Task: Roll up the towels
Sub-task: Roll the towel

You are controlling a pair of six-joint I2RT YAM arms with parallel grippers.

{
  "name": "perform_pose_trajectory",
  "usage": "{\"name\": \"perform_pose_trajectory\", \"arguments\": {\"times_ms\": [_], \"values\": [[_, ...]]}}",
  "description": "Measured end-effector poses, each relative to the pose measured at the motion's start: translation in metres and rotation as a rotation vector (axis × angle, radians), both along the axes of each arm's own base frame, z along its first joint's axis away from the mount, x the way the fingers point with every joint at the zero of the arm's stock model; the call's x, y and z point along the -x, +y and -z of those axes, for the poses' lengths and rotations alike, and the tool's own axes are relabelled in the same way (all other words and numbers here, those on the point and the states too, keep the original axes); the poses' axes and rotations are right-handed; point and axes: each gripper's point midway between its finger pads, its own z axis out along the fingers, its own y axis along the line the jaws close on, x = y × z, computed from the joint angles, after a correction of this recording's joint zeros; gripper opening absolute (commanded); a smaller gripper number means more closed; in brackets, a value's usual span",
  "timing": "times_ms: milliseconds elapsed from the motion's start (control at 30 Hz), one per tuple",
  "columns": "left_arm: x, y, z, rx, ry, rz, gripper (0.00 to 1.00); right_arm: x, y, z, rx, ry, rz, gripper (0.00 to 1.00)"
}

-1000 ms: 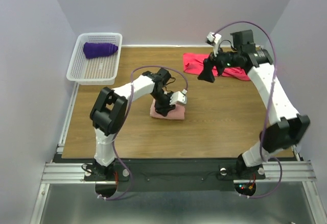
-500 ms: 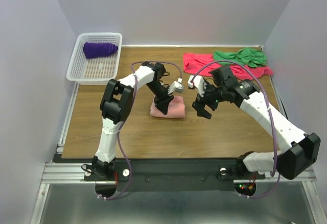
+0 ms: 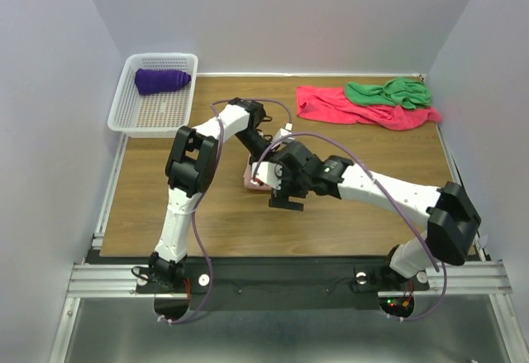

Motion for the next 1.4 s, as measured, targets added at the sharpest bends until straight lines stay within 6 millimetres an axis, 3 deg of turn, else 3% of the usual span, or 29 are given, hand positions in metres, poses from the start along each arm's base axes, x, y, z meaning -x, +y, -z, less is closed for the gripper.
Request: {"name": "perform_pose_trajectory", "arguments": {"times_ms": [100, 400, 633, 733, 867, 933, 1067, 1100, 1267, 1400], "values": [[0.000, 0.000, 0.000, 0.001, 0.003, -0.003, 0.53, -0.005, 0.008, 0.017, 0.019, -0.058, -0.002, 0.97], [0.000, 0.000, 0.000, 0.008, 0.012, -0.010, 0.53, -0.030, 0.018, 0.038, 0.014, -0.169, 0.013, 0.97], [0.000, 0.001, 0.000, 0.010, 0.014, -0.011, 0.53, -0.035, 0.020, 0.065, 0.042, -0.171, 0.004, 0.94], [0.000, 0.001, 0.000, 0.016, 0.014, -0.015, 0.53, -0.042, 0.020, 0.069, 0.028, -0.164, 0.014, 0.85], [-0.001, 0.001, -0.001, 0.022, 0.011, -0.022, 0.55, -0.060, 0.014, 0.077, -0.003, -0.136, 0.047, 0.49], [-0.001, 0.002, -0.002, 0.030, 0.004, -0.026, 0.59, -0.066, 0.014, 0.074, -0.035, -0.113, 0.045, 0.40], [-0.005, 0.005, -0.005, 0.022, -0.024, -0.039, 0.73, -0.062, 0.016, 0.072, -0.058, -0.037, 0.012, 0.36], [-0.008, 0.008, -0.007, 0.023, -0.031, -0.051, 0.77, -0.058, 0.019, 0.071, -0.064, -0.012, -0.005, 0.36], [-0.028, 0.035, -0.018, -0.009, -0.082, -0.126, 0.81, -0.053, 0.032, 0.067, -0.091, 0.067, -0.042, 0.34], [-0.061, 0.083, -0.039, -0.032, -0.156, -0.256, 0.82, -0.049, 0.031, 0.068, -0.094, 0.118, -0.048, 0.33]]}}
